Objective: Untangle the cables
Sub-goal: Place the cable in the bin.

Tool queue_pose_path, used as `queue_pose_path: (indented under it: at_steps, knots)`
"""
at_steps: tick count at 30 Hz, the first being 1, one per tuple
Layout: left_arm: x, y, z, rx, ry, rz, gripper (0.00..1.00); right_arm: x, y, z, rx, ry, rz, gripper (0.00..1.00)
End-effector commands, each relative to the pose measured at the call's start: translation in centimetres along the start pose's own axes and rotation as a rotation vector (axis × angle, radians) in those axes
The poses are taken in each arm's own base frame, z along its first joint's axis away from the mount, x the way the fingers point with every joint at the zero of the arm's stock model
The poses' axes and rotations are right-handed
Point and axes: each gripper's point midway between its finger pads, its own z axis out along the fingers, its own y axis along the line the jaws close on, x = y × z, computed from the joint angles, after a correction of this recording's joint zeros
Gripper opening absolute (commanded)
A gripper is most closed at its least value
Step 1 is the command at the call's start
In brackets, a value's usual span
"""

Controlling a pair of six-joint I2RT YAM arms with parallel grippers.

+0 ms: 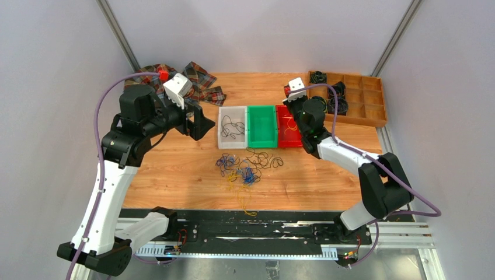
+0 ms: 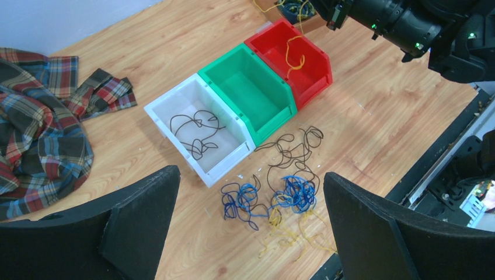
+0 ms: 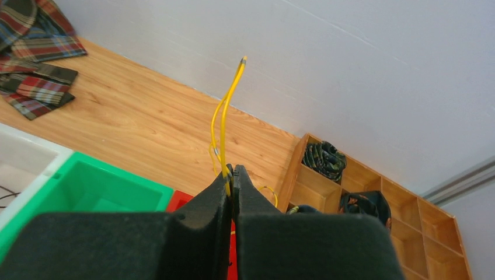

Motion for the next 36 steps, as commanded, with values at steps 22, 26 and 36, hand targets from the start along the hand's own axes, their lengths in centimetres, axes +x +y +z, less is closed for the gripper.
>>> queue_pose_path:
  at_steps: [22, 26, 36]
  knots:
    - [-0.1, 0.1, 0.1, 0.003, -0.004, 0.056, 0.98, 18.5, 4.3, -4.8, -0.15, 0.827, 0.373, 0.01]
    - [-0.2, 0.2, 0.0, -0.002, -0.006, 0.066, 0.98, 19.3, 5.0, -4.7, -0.198, 0.936, 0.407, 0.01]
    - [-0.5, 0.3, 0.0, -0.004, -0.009, 0.084, 0.98, 19.3, 5.7, -4.4, -0.233, 0.96, 0.407, 0.28]
